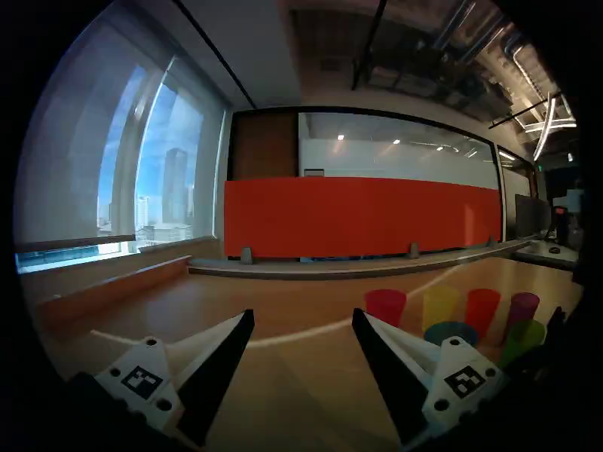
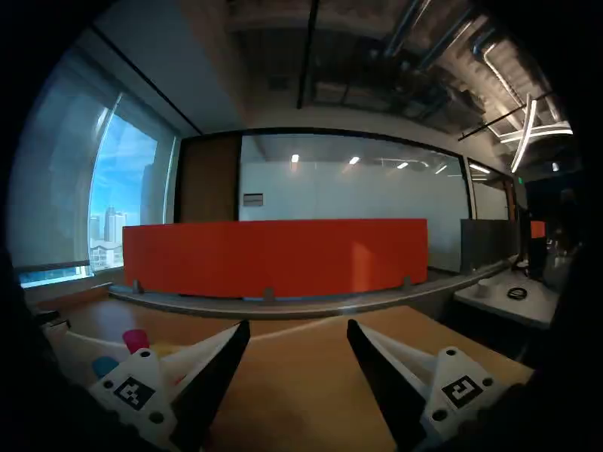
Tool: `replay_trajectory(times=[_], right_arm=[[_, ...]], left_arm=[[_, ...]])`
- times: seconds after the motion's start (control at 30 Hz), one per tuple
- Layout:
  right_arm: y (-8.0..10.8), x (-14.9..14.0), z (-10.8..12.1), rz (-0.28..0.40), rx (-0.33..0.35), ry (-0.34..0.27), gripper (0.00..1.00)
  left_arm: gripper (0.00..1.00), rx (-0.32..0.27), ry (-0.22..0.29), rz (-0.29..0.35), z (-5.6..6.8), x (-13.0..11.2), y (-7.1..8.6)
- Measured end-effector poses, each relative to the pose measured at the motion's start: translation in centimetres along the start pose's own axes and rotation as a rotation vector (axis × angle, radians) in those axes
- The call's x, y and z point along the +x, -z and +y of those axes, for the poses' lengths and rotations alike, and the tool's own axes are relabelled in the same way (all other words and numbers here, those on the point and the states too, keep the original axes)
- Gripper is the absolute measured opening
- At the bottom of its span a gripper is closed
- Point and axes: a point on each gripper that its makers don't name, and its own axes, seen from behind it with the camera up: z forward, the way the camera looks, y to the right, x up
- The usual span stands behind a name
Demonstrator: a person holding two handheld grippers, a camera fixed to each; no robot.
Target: Pour water
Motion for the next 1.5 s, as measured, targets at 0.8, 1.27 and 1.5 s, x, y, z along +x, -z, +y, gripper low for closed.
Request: replay_trajectory(times=[0.8,1.27,1.5], right_arm=[[0.6,0.4,0.5,0.018,0.003,0.003,0.99],[1.3,-1.7,0.0,0.026,0.053,0.055,0.99],[0.7,-3.8,-0.1,0.028,0.061,0.057,0.99]], left_arm=[[0.97,-0.015,-0.001,-0.005,0.3,-0.1,0.1],[0.97,-0.014,-0.003,-0.006,0.2,0.0,0.1],[0.97,-0.014,-0.003,-0.006,0.2,0.1,0.2]])
